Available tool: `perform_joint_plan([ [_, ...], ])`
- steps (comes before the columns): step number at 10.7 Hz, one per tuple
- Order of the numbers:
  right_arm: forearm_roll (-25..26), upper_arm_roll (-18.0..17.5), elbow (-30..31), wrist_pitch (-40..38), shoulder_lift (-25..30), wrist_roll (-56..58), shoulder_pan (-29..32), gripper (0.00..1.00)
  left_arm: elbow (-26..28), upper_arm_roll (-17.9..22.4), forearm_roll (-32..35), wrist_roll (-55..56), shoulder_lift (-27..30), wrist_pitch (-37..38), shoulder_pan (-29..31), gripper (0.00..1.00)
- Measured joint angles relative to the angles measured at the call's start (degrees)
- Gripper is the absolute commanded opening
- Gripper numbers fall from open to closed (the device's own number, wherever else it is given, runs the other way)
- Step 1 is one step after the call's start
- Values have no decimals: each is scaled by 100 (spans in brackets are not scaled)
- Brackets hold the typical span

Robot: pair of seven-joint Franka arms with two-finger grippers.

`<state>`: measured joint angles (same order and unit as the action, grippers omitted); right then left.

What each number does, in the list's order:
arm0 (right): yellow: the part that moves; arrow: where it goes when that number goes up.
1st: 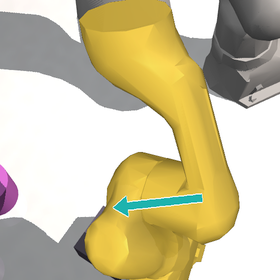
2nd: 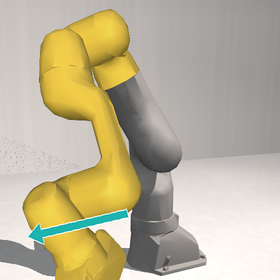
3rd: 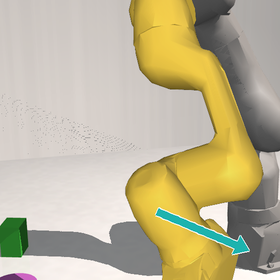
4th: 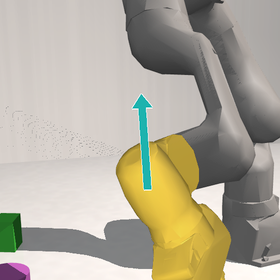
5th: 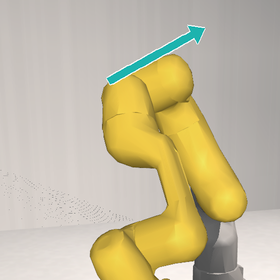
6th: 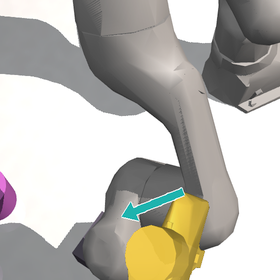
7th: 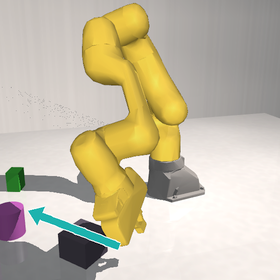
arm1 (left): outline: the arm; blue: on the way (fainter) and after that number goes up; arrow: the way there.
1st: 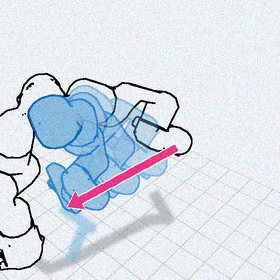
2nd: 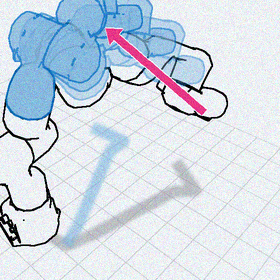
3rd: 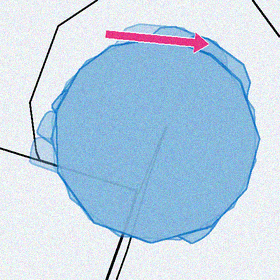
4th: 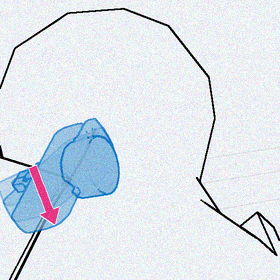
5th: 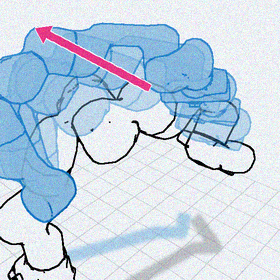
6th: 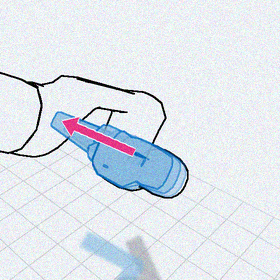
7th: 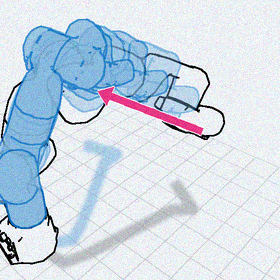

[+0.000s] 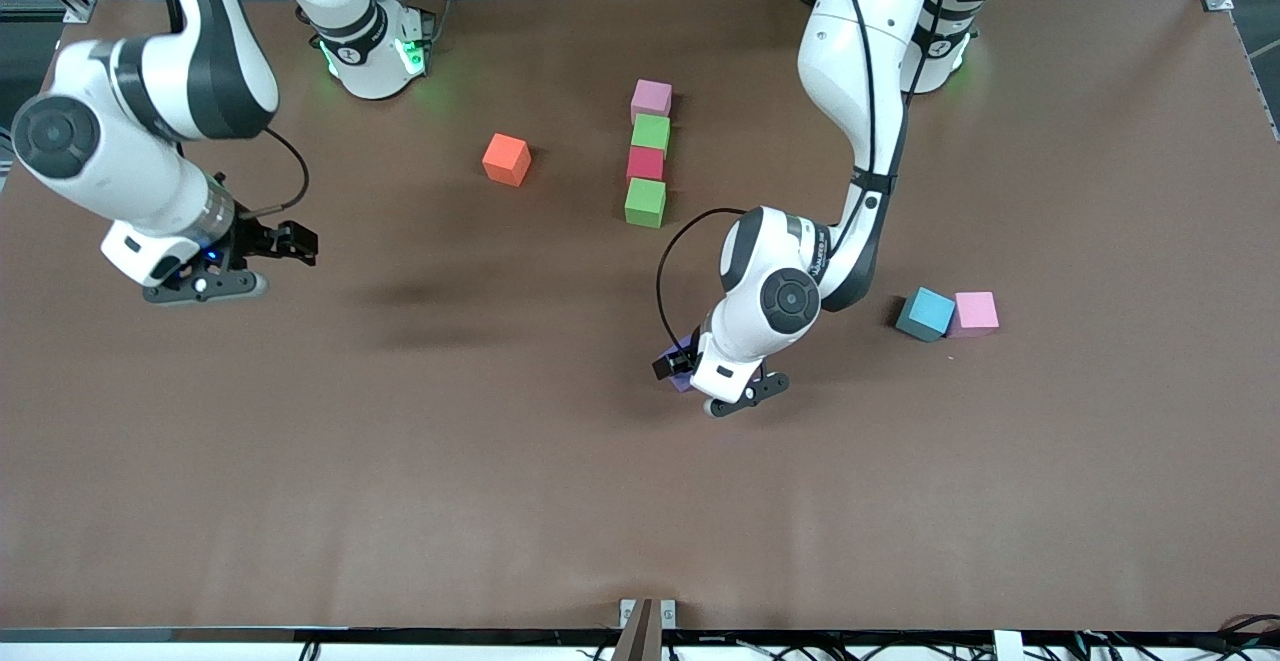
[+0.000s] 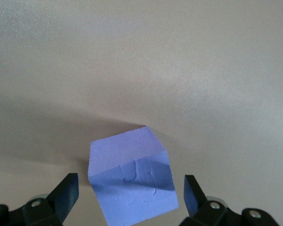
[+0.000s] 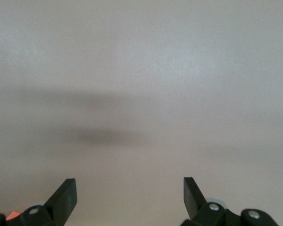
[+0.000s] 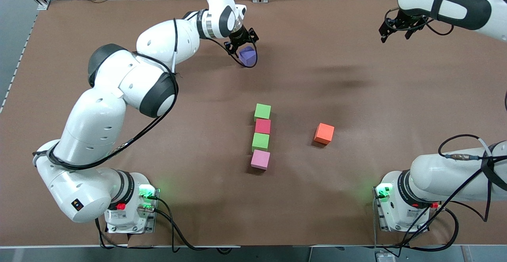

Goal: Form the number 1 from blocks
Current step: 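Carry the purple cube toward the column while the right gripper returns to rest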

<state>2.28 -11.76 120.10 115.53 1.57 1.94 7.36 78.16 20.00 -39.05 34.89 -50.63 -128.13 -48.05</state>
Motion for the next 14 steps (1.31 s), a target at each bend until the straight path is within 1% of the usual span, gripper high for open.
perform_joint_plan([
  [1,-4,-33,-132,-100,73,1,-9,100,-8,13,-88,0,-21,0,-1,98],
  [4,-9,-90,-946,-696,114,5,-52,100,-46,41,-297,0,-108,-21,-26,94],
  [5,-10,-89,-1289,-1058,119,8,-51,100,-60,49,-299,0,-133,-34,-44,88],
  [6,-10,-83,-1627,-1433,124,18,-50,100,-82,52,-300,0,-168,-50,-50,74],
  [7,-11,-70,-1911,-1717,125,44,-48,100,-99,55,-302,0,-199,-62,-52,55],
  [8,-12,-52,-2097,-1917,125,70,-48,100,-107,59,-302,0,-215,-67,-53,32],
  [9,-16,-47,-2214,-2091,124,83,-48,100,-110,68,-302,0,-218,-67,-53,11],
  [10,-24,-50,-2296,-2227,122,90,-50,100,-125,79,-302,0,-218,-67,-57,0],
  [12,-41,-30,-2512,-2440,120,103,-118,100,-133,99,-302,0,-219,-67,-124,0],
  [13,-50,78,-2663,-2518,120,103,-262,100,-148,107,-302,0,-211,-65,-213,0],
  [14,-81,338,-2790,-2574,116,104,-533,100,-159,121,-302,0,-175,-1,-324,0],
])
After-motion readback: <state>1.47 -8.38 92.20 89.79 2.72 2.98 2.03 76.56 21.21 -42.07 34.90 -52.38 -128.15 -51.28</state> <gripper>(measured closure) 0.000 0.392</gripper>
